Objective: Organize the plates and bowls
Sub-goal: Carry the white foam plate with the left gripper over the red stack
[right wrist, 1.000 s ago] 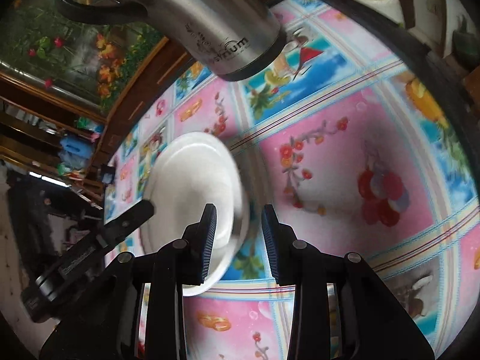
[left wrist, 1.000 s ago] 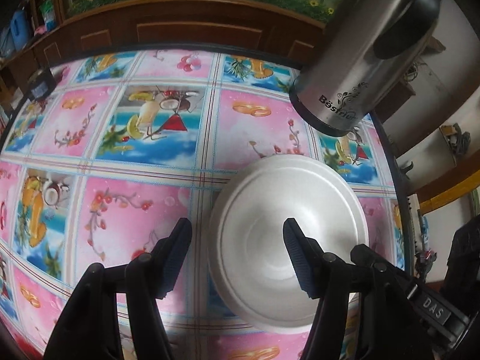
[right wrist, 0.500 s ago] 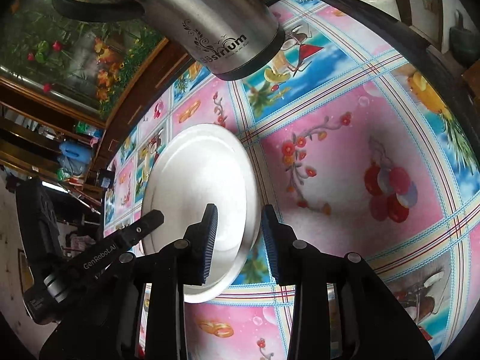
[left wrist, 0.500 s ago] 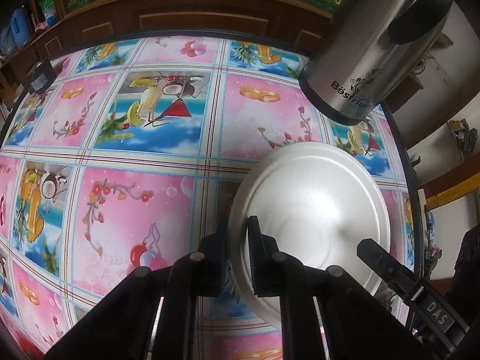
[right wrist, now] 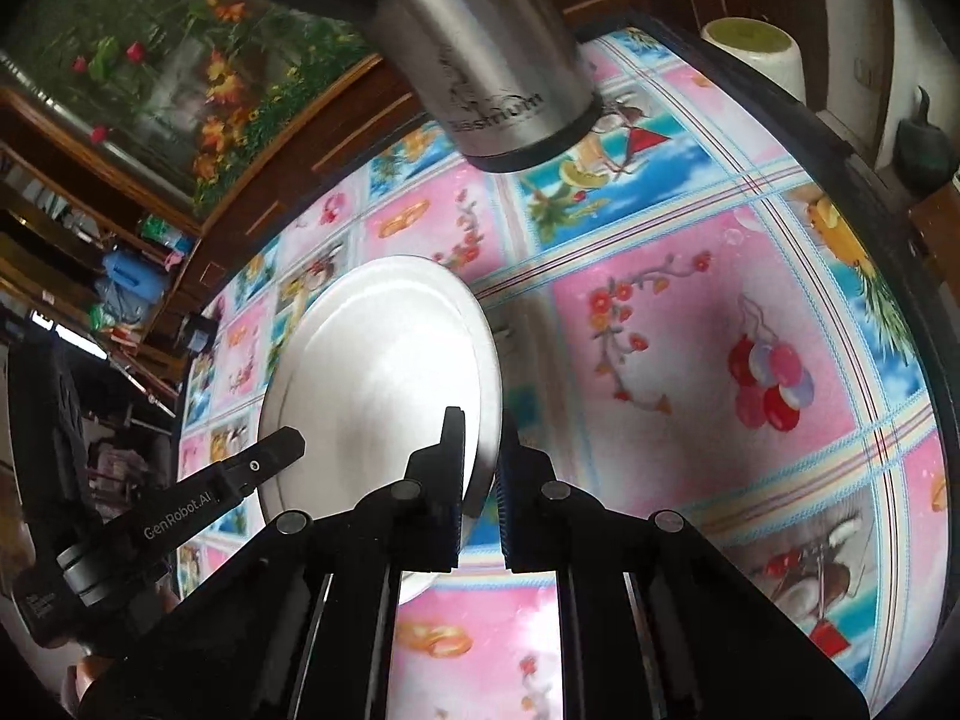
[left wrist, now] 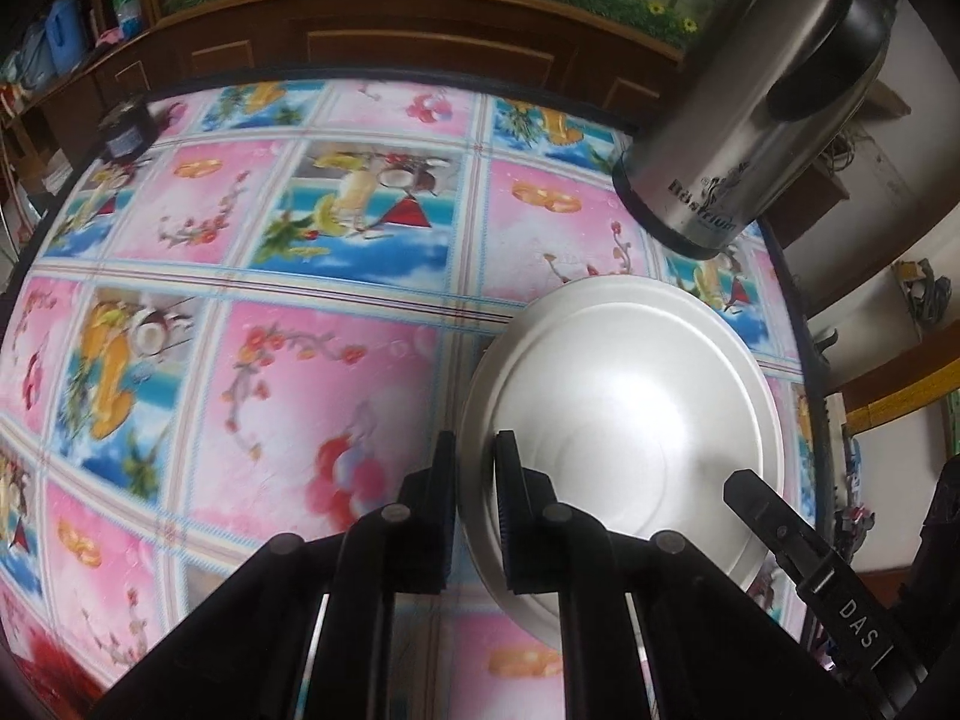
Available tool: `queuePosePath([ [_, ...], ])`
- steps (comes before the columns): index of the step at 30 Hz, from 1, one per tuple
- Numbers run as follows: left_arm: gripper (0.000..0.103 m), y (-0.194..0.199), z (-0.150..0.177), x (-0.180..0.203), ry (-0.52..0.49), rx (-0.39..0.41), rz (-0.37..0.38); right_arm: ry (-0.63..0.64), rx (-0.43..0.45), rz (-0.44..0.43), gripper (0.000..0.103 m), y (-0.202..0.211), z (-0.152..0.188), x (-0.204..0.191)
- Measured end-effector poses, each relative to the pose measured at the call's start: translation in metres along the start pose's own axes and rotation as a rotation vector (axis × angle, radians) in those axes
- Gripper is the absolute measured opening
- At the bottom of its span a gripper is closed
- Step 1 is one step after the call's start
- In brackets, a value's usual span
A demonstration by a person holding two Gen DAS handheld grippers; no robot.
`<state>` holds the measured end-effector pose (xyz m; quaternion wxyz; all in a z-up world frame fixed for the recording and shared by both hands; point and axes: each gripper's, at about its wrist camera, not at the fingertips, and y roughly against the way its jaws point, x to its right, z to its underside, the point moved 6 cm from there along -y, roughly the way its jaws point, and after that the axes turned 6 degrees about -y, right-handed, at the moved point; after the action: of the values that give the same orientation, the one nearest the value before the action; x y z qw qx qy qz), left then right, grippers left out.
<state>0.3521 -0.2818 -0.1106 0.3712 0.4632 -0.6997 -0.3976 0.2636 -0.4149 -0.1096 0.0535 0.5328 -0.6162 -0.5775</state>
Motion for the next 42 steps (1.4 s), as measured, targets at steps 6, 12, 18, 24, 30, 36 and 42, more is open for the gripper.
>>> queuePosePath([
  [6,0.010,0.055,0.027,-0.004,-0.006,0.047,0.004,0.022,0.029,-0.056,0.009,0.039,0.037,-0.014],
  [12,0.010,0.107,0.068,-0.013,0.004,0.097,0.024,0.085,0.068,-0.083,0.009,0.092,0.082,-0.034],
  [18,0.010,0.163,0.122,-0.043,0.008,0.170,-0.026,0.183,0.072,-0.115,0.009,0.129,0.142,-0.067],
  [24,0.009,0.201,0.175,-0.089,0.056,0.215,-0.057,0.278,0.043,-0.160,0.009,0.142,0.200,-0.107],
  [30,0.009,0.235,0.219,-0.136,0.091,0.268,-0.113,0.356,-0.013,-0.209,0.009,0.139,0.252,-0.147],
  [36,0.010,0.264,0.262,-0.193,0.153,0.293,-0.161,0.448,-0.087,-0.252,0.009,0.125,0.302,-0.194],
  [42,0.010,0.272,0.291,-0.244,0.236,0.287,-0.189,0.542,-0.149,-0.252,0.009,0.105,0.347,-0.234],
])
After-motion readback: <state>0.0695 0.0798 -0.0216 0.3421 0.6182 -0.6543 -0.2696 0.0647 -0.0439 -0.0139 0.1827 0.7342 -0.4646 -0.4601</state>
